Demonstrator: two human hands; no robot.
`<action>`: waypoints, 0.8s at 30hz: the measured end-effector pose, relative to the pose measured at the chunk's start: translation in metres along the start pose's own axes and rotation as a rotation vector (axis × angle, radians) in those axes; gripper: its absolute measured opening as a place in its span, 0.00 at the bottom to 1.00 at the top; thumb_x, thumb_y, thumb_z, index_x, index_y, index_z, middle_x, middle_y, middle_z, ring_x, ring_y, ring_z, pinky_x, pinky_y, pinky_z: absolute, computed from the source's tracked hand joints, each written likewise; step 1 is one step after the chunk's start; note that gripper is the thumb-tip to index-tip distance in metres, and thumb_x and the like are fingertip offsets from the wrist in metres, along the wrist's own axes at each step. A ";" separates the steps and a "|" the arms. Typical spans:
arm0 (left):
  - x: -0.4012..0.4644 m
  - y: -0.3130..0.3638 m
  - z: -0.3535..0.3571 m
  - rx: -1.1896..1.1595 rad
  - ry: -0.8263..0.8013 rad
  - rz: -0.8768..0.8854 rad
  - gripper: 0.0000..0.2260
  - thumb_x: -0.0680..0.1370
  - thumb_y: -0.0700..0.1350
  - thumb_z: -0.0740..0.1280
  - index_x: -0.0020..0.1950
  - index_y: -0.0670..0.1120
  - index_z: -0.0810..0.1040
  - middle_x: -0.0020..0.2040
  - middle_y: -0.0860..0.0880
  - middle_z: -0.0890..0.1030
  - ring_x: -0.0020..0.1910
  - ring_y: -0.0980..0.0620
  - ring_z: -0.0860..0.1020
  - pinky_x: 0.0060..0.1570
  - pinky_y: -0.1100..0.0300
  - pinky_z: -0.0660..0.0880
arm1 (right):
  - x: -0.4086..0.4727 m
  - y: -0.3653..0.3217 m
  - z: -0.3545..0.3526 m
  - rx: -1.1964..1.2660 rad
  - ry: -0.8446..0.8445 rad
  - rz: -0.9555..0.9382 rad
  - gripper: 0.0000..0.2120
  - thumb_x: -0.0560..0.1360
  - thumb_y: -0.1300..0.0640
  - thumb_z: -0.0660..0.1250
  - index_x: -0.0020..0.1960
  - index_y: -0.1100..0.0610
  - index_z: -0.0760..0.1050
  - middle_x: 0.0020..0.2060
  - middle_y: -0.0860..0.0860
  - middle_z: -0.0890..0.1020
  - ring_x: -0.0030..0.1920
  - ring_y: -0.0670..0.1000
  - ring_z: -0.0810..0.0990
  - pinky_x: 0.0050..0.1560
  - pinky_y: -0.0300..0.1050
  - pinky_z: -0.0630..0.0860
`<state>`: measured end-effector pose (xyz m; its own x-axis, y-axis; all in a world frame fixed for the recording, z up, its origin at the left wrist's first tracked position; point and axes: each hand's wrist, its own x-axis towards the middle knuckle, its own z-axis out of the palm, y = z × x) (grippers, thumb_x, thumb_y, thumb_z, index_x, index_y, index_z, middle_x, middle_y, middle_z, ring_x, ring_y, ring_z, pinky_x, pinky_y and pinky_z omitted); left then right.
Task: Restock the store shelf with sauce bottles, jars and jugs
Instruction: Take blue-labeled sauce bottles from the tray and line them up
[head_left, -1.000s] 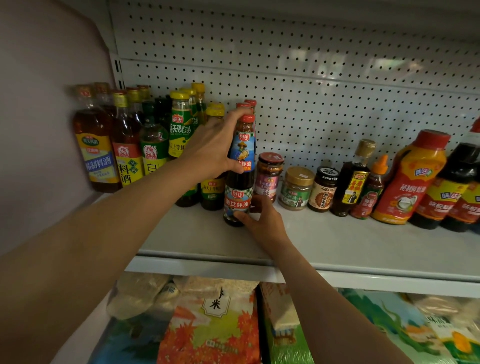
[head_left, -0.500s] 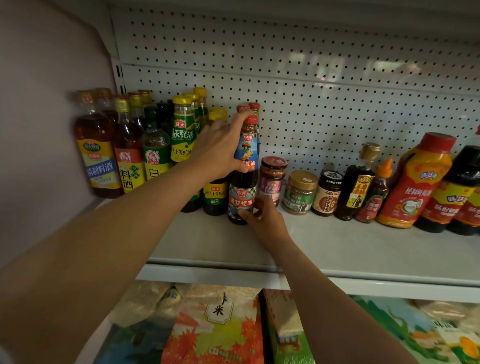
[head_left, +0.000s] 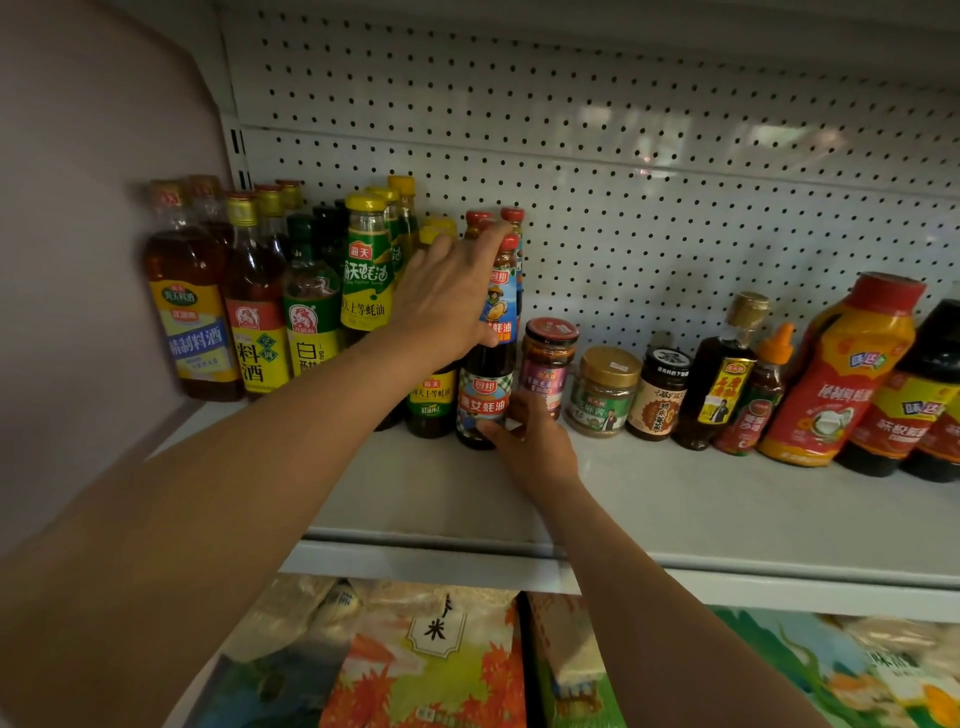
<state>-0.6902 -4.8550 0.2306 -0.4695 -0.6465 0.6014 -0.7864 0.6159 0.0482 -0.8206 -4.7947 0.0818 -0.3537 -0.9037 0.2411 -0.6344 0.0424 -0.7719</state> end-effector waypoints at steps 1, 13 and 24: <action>-0.005 0.000 0.001 0.004 0.046 0.005 0.54 0.64 0.54 0.81 0.79 0.52 0.51 0.72 0.46 0.69 0.68 0.44 0.67 0.64 0.49 0.67 | 0.000 0.000 0.000 0.004 0.007 -0.006 0.25 0.75 0.45 0.72 0.68 0.49 0.69 0.63 0.46 0.80 0.55 0.50 0.82 0.59 0.54 0.78; -0.111 0.001 0.108 -0.753 0.168 -0.582 0.16 0.71 0.55 0.76 0.47 0.47 0.75 0.42 0.50 0.80 0.43 0.49 0.80 0.42 0.55 0.76 | -0.011 0.001 -0.008 0.370 0.223 0.036 0.17 0.74 0.39 0.71 0.54 0.51 0.79 0.42 0.46 0.85 0.42 0.42 0.83 0.43 0.52 0.84; -0.104 -0.008 0.115 -0.744 0.061 -0.686 0.22 0.68 0.61 0.76 0.42 0.46 0.72 0.37 0.50 0.77 0.36 0.53 0.76 0.34 0.57 0.69 | 0.056 -0.065 -0.082 0.507 0.447 -0.114 0.14 0.75 0.43 0.72 0.52 0.53 0.81 0.44 0.45 0.84 0.46 0.41 0.82 0.40 0.29 0.76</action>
<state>-0.6814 -4.8440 0.0758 0.0266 -0.9549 0.2959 -0.4189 0.2581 0.8706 -0.8555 -4.8127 0.1936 -0.6227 -0.6235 0.4727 -0.3231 -0.3453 -0.8811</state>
